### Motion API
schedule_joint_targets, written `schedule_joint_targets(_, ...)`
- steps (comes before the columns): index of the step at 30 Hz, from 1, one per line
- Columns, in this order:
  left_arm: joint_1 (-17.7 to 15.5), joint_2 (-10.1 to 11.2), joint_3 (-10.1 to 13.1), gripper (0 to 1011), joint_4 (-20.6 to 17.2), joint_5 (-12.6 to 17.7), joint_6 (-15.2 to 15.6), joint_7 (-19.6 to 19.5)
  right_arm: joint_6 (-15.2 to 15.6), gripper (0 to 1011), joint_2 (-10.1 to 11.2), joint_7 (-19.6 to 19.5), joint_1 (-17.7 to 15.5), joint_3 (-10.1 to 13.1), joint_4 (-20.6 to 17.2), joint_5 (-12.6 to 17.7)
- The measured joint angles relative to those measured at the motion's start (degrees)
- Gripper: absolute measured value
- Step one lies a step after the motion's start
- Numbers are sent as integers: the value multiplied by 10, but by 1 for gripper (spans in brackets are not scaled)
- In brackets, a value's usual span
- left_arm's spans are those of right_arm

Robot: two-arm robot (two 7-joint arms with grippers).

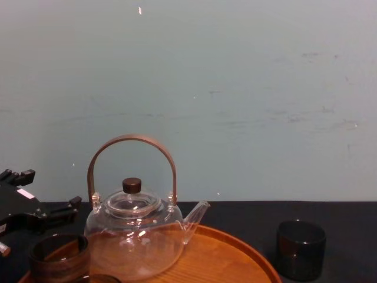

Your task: Pick up the glass from the table and place it on the tray.

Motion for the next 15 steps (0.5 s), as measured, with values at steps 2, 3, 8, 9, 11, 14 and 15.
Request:
schedule_joint_targets(2, 0, 0, 0, 1001, 0, 0, 0, 0, 2, 1002, -2, 1, 6, -4, 3, 0)
schedule_joint_targets(3, 0, 0, 0, 1001, 0, 0, 0, 0, 3, 1002, -3, 1, 8, -5, 5, 0)
schedule_joint_targets(8, 0, 0, 0, 1001, 0, 0, 0, 0, 7, 1002, -10, 2, 23, -15, 15, -1)
schedule_joint_targets(9, 0, 0, 0, 1001, 0, 0, 0, 0, 8, 1002, -11, 2, 26, -16, 17, -2)
schedule_joint_targets(11, 0, 0, 0, 1001, 0, 0, 0, 0, 9, 1002, -13, 2, 31, -20, 20, -3)
schedule_joint_targets(14, 0, 0, 0, 1001, 0, 0, 0, 0, 11, 1002, -15, 3, 37, -23, 22, -3)
schedule_joint_targets(15, 0, 0, 0, 1001, 0, 0, 0, 0, 11, 1002, -16, 3, 40, -26, 24, -4)
